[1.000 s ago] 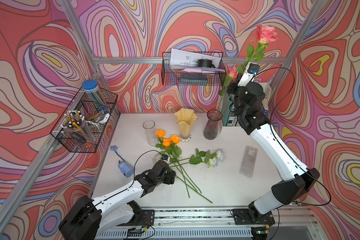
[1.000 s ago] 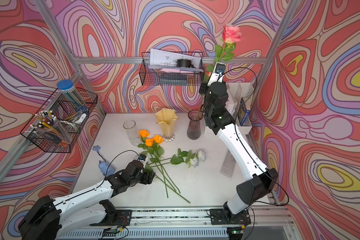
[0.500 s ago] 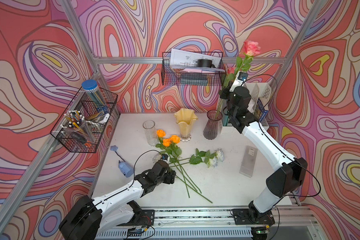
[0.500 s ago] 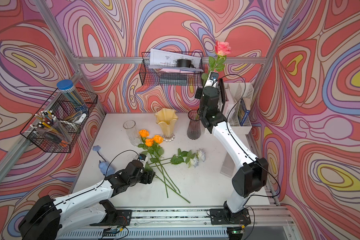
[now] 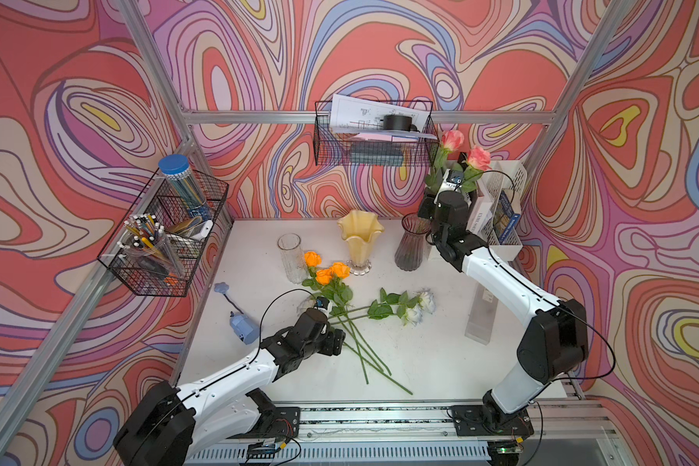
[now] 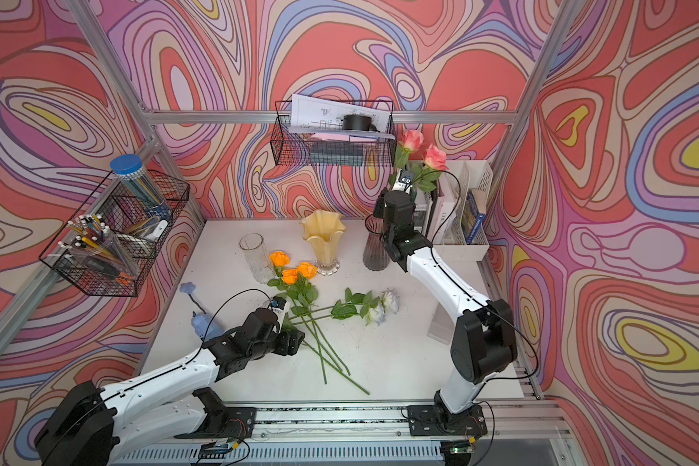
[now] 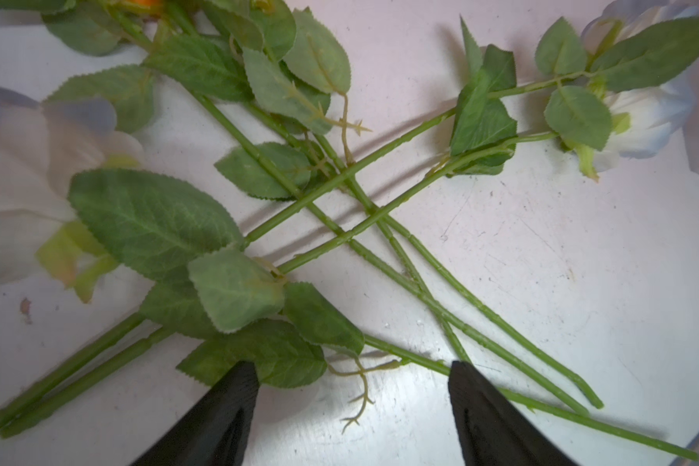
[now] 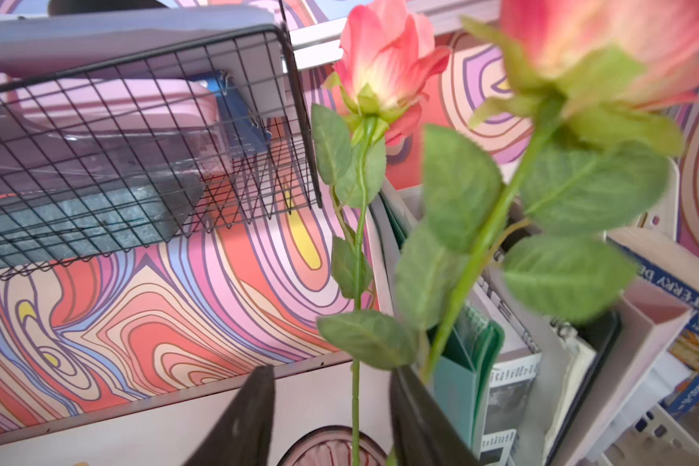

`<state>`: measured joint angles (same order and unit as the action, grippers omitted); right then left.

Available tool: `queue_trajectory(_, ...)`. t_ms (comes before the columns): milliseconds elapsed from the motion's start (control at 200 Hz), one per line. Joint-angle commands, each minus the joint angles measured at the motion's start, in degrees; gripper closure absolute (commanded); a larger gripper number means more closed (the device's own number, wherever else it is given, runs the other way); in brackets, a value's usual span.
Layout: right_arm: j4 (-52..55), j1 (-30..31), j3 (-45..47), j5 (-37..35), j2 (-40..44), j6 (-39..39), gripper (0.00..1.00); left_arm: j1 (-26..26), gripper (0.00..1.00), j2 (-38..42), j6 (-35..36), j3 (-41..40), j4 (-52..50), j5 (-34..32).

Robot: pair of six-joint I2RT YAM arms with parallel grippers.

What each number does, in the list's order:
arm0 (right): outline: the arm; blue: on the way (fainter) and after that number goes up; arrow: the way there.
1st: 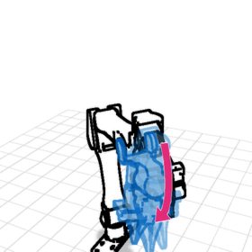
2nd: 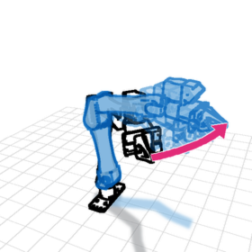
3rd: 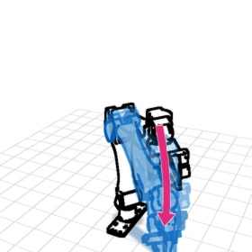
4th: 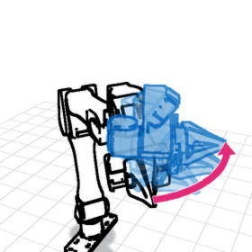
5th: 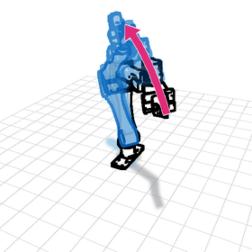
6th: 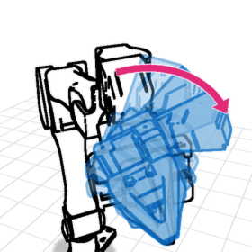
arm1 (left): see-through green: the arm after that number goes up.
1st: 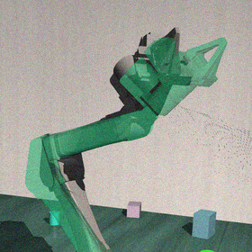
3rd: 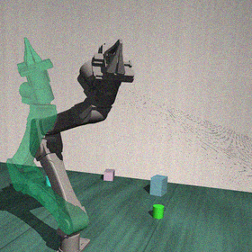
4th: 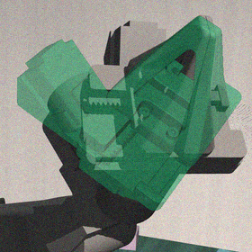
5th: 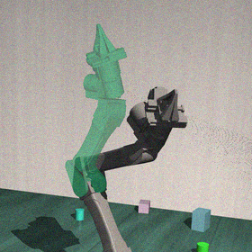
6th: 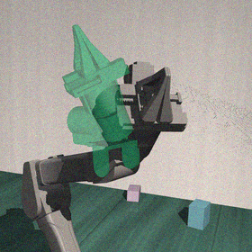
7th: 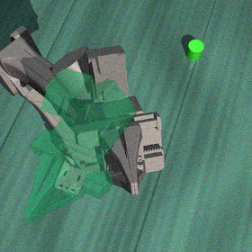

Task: Arrange the flowers in different vases according to their colors
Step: Insert the flower into the vase, then pick up the flower at the center of the board.

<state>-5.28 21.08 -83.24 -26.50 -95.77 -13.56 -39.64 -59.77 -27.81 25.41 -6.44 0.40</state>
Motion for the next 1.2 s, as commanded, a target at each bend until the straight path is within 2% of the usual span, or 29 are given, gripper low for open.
queue_trajectory(0,2.5,0.0,1.3,-0.2,2.7,-1.3,0.35,0.5,0.18,1.2,3.6,3.5,0.0,1.9)
queue_trajectory(115,5.9,0.0,1.1,1.1,4.8,-1.3,0.22,0.5,0.16,1.1,8.0,9.7,-1.5,1.9)
queue_trajectory(235,12.0,0.0,-0.9,3.6,6.0,-1.2,0.2,0.4,0.14,-1.6,14.1,15.6,-3.6,3.3)
queue_trajectory(386,18.0,-0.1,-0.9,6.5,8.9,-1.9,0.16,-1.2,0.15,-10.0,22.2,26.5,-15.0,3.6)
queue_trajectory(526,24.3,0.0,-0.4,11.0,12.3,-3.3,0.16,-6.5,0.17,-19.5,33.4,35.9,-28.5,-1.5)
queue_trajectory(621,28.9,-0.1,1.1,13.3,14.9,-5.5,0.16,-7.8,0.21,-25.4,37.5,40.8,-35.0,-3.8)
queue_trajectory(776,32.4,0.0,5.5,17.7,19.3,-8.1,0.19,-9.3,0.31,-26.8,41.2,40.3,-34.7,-2.1)
queue_trajectory(856,35.2,0.0,6.1,18.6,20.3,-9.1,0.22,-9.2,0.41,-27.9,42.7,39.9,-35.3,-3.9)
queue_trajectory(1072,36.8,-0.1,10.9,20.9,24.9,-10.3,0.3,-9.3,0.48,-33.3,45.8,41.2,-34.2,-5.2)
queue_trajectory(1192,38.6,0.0,13.6,21.9,27.0,-11.6,0.3,-9.2,0.49,-36.5,47.4,42.4,-33.6,-6.1)
